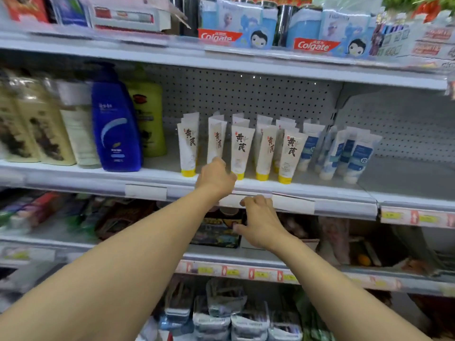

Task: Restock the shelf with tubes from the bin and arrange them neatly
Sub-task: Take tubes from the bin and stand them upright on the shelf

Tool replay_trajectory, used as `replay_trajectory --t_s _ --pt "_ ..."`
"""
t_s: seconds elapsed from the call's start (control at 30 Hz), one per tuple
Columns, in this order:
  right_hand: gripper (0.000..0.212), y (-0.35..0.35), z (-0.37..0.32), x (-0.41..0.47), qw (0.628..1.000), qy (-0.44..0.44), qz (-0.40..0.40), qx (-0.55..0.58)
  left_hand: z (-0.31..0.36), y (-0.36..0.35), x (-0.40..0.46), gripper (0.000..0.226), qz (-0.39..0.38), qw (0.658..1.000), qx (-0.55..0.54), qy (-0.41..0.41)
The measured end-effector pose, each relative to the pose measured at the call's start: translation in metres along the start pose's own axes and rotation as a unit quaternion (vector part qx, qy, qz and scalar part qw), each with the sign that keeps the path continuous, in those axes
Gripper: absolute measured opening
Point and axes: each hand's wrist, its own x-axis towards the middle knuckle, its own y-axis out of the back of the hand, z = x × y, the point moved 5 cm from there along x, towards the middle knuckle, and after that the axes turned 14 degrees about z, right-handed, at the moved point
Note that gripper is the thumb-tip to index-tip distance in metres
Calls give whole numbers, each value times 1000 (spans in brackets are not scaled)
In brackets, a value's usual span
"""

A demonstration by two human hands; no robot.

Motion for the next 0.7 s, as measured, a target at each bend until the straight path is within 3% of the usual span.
replay_trajectory --t_s 0.3,0.6,0.7 --pt "60 -80 -121 -34 992 73 -103 -2 -157 95 -40 31 -23 991 117 58" --pt "60 -175 -227 -85 973 130 -187 32 -341 159 -109 33 -86 961 201 170" --pt "64 -207 -248 -100 962 144 -230 25 -389 172 -132 22 -105 949 209 210"
